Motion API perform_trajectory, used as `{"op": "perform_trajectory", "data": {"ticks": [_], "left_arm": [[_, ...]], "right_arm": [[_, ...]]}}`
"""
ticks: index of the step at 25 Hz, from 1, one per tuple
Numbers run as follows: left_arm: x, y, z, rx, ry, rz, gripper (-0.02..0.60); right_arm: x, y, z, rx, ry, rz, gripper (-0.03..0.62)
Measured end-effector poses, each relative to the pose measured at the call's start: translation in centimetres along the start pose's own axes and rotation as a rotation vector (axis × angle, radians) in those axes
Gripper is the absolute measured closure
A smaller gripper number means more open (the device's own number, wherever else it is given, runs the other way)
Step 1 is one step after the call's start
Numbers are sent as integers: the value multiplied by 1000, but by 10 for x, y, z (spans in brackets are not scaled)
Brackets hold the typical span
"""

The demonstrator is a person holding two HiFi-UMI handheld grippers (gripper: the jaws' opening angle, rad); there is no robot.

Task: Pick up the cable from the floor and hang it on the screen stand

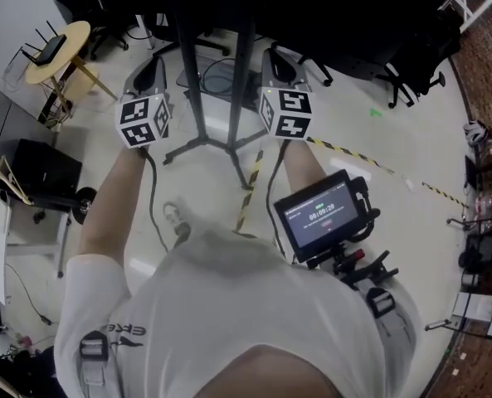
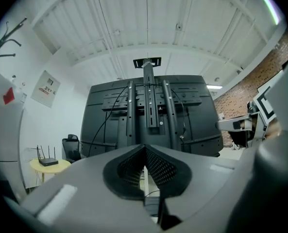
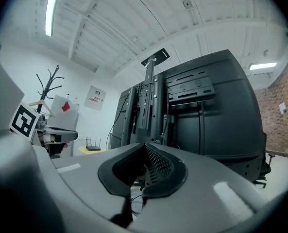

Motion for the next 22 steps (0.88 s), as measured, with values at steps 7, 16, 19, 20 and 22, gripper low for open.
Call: {"op": "perform_trajectory", "data": {"ticks": [7, 16, 19, 20, 22], "left_arm": [[-40, -20, -16, -32, 39, 19, 578], [-98, -22, -29, -74, 98, 24, 580], [-147, -25, -44, -76, 105, 3, 580], [-158, -25, -49, -78, 109, -3, 580], [-173, -28, -54, -82, 115, -14, 580]], "right_arm": [[-18, 34, -18, 31, 39, 112, 580], [-60, 82, -29, 56, 66, 211, 580], [-103, 113, -45, 49, 69, 218, 580], [-113, 121, -49, 48, 73, 221, 580], [-127, 132, -55, 45, 82, 224, 580]]}}
Point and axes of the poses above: the fingertips, and each gripper's own axes: x forward along the fingers, y to its left, z out of its top, the point moved 6 cm from there along -x, backward along the fingers, and after that the axes turned 14 degrees about -z, right-handed, at the moved point
